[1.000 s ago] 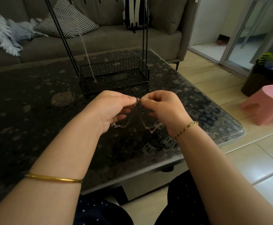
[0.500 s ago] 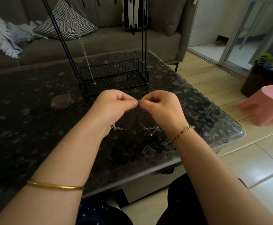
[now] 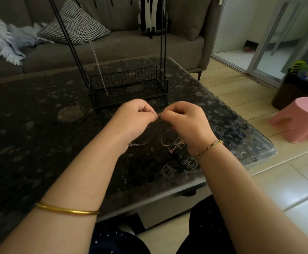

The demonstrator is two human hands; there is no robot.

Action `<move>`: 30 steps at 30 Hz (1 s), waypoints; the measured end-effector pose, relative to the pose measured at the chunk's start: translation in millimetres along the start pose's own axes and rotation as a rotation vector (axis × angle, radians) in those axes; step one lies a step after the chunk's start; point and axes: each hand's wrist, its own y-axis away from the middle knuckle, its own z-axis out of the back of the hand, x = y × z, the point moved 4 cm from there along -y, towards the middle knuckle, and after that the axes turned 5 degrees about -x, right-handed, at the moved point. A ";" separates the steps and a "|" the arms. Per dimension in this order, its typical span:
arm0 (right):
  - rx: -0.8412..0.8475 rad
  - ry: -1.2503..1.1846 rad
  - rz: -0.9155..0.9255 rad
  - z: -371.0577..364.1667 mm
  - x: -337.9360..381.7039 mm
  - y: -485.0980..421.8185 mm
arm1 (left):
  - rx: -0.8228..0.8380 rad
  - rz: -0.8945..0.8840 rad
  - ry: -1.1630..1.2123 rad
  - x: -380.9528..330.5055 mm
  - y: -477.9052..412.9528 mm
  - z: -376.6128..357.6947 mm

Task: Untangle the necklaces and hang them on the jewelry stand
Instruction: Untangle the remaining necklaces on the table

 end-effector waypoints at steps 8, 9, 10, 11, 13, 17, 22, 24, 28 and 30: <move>0.033 -0.230 -0.168 0.1 -4.5 0.7 | -0.105 0.078 0.070 3.6 -0.1 7.3; 0.034 -0.226 -0.169 1.3 -4.8 0.7 | -0.105 0.076 0.051 5.0 0.0 8.6; 0.035 -0.218 -0.165 2.4 -5.1 0.8 | -0.101 0.063 0.026 5.9 0.5 9.5; 0.038 -0.212 -0.161 3.4 -5.0 0.8 | -0.099 0.040 0.001 5.6 1.2 9.7; 0.045 -0.211 -0.160 4.3 -4.6 0.8 | -0.112 -0.042 -0.026 1.9 3.3 10.0; 0.059 -0.214 -0.164 3.6 -3.8 0.9 | -0.151 -0.247 -0.084 -10.6 7.1 10.8; 0.059 -0.211 -0.160 3.1 -3.7 0.2 | -0.168 -0.334 -0.226 -14.1 8.2 6.4; 0.063 -0.216 -0.164 4.3 -3.9 0.1 | -0.181 -0.312 -0.227 -12.0 6.7 7.1; 0.067 -0.217 -0.165 6.3 -5.0 -1.0 | -0.186 -0.211 -0.140 -3.4 1.6 10.2; 0.064 -0.223 -0.162 5.9 -5.7 -1.5 | -0.097 -0.161 -0.091 -0.2 1.0 5.3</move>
